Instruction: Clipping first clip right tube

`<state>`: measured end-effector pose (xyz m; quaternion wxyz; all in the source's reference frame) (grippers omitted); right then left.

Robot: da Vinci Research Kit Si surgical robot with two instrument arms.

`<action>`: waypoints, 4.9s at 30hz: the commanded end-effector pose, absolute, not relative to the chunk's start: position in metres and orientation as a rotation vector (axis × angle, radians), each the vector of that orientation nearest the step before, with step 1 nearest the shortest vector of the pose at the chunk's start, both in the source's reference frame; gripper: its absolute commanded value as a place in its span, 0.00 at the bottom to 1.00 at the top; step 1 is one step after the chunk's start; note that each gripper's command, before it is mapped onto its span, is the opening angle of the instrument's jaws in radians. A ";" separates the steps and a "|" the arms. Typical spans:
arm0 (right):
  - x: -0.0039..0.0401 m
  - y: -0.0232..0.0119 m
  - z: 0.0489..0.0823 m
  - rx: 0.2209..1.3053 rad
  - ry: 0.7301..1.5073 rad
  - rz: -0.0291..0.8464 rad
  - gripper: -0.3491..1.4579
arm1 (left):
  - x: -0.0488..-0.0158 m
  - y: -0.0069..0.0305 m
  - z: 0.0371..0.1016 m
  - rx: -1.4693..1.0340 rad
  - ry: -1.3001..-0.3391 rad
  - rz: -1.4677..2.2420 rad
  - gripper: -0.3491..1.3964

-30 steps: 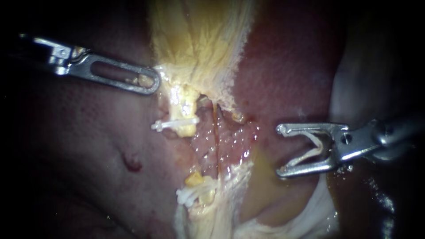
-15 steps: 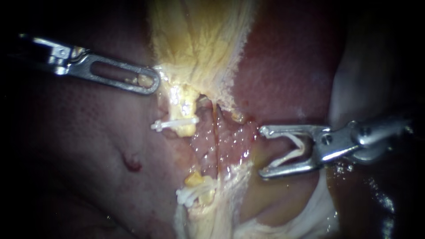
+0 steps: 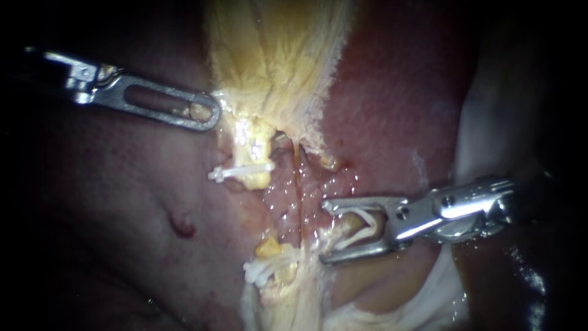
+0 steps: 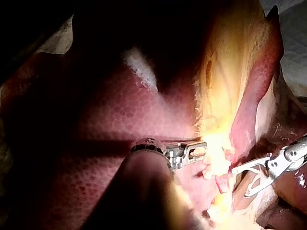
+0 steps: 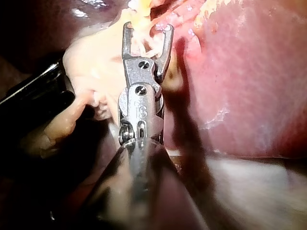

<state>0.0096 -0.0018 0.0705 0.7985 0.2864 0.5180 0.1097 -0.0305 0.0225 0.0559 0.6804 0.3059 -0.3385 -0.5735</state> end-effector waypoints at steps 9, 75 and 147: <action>0.0105 -0.0012 0.0721 0.654 1.103 0.248 0.47 | -0.0305 0.0225 0.0559 0.686 -0.759 -1.288 0.00; 0.0160 -0.0028 0.0738 1.117 1.305 0.360 0.45 | -0.0305 0.0225 0.0559 0.683 -0.760 -1.290 0.00; 0.0136 -0.0017 0.0719 1.151 1.353 0.410 0.00 | -0.0304 0.0226 0.0560 0.683 -0.760 -1.289 0.00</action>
